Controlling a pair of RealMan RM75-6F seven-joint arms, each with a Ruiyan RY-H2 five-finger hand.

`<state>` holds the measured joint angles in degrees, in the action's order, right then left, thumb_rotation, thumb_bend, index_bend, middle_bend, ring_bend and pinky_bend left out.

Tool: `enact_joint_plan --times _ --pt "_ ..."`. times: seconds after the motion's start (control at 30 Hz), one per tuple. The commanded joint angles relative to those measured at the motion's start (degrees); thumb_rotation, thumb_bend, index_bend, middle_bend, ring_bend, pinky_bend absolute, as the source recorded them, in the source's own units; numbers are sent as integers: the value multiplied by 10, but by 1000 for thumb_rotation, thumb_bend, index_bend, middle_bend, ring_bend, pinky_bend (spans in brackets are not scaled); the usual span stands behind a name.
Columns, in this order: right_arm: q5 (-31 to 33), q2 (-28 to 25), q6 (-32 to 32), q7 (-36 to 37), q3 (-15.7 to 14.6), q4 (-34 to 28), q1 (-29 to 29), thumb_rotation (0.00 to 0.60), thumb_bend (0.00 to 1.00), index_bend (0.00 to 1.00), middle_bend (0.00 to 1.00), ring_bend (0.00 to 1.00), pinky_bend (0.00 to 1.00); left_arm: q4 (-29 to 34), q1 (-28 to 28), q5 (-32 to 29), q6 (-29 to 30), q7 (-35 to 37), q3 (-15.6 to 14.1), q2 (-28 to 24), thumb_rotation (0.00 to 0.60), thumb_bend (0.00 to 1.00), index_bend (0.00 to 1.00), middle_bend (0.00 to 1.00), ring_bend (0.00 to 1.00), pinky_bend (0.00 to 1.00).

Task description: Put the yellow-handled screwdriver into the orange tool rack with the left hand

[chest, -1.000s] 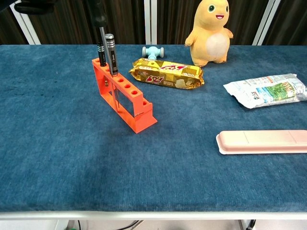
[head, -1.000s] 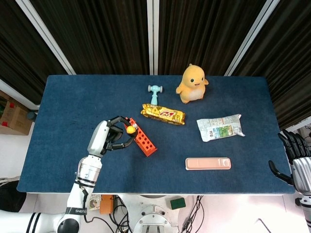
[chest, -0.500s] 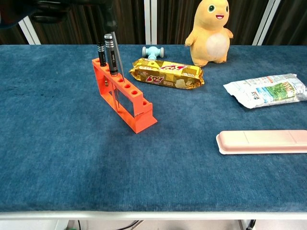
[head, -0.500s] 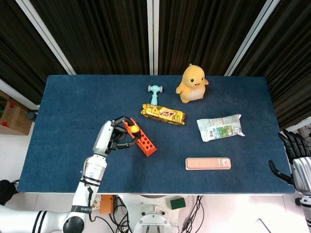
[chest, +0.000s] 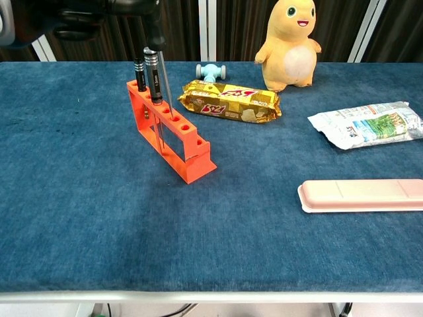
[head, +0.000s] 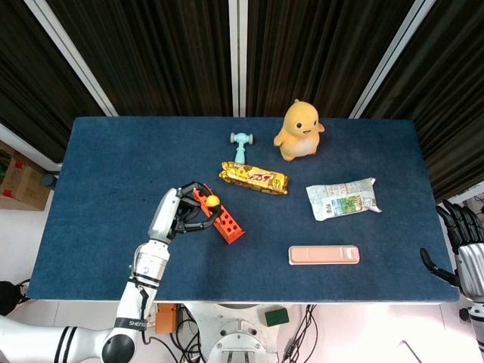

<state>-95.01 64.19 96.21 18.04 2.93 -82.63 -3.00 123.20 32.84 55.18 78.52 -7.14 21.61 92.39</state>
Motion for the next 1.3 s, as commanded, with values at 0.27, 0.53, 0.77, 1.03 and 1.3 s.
enact_joint_plan --times 0.27,0.53,0.77,1.03,1.3 --pt "3 0 -5 -1 1 -1 -1 600 339 0 0 0 0 -12 2 -2 -4 -2 -4 6 600 286 679 1000 1000 1000" --pt "1 1 -6 -5 0 -2 -2 600 339 0 0 0 0 -47 0 6 -16 11 -24 19 600 286 679 1000 1000 1000" --pt "-1 1 -4 -5 -1 -2 -1 600 339 0 0 0 0 -89 -3 32 -44 30 -54 27 600 286 662 1000 1000 1000" --pt "1 0 -7 -3 -1 -1 -2 600 339 0 0 0 0 -123 -4 45 -50 37 -59 47 600 286 662 1000 1000 1000" --pt "2 0 -9 -3 -1 -2 -3 600 339 0 0 0 0 -130 -4 40 -58 41 -53 57 600 287 660 1000 1000 1000"
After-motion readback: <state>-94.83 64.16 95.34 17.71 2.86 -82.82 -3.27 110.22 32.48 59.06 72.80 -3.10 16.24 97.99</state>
